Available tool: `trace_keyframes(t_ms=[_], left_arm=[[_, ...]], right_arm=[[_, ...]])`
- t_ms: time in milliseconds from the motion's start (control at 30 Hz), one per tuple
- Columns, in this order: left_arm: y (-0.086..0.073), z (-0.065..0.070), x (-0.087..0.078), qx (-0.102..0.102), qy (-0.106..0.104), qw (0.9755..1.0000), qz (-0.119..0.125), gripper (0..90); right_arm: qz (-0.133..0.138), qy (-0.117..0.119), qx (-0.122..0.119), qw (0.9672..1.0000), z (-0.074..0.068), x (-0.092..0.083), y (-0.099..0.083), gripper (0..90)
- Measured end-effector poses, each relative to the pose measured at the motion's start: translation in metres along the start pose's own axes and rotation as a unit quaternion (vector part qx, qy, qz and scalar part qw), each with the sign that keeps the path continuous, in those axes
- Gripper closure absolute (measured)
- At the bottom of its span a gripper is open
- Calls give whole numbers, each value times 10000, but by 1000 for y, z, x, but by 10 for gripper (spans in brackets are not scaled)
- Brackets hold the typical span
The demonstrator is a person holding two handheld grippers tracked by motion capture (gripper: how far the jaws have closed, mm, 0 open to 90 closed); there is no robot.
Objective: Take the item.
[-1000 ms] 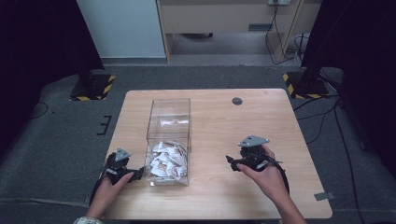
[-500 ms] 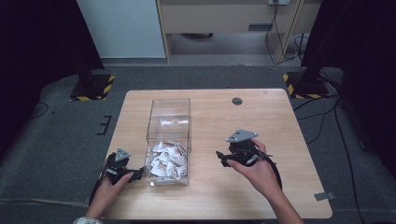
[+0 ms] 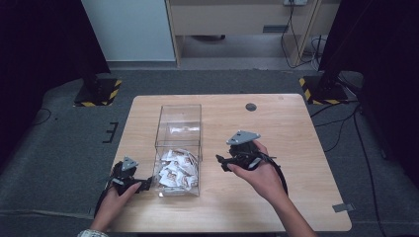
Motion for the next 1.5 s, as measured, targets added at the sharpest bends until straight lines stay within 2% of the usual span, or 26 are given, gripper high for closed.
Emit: trace_keyframes(t_ms=[300,600,933,1500], left_arm=[[0,0,0,11,-8,10000,-1,0],[0,0,0,12,-8,10000,-2,0],[0,0,0,18,-11,10000,-2,0],[1,0,0,31,-20,10000,-7,0]], right_arm=[[23,169,-328,9993,-20,4,27,452],[-8,375,-525,9979,-35,11,41,564],[-50,520,-580,9969,-44,20,47,605],[-57,714,-751,9946,-71,37,56,631]])
Point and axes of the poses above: each handheld gripper's, and its own axes: x roughly forward along the jaws, y roughly out of its top, z roughly to its right, the point moved 2 cm from there along x, roughly forward along the jaws, and after that the axes turned 15 degrees about -z, right-handed, at the moved point
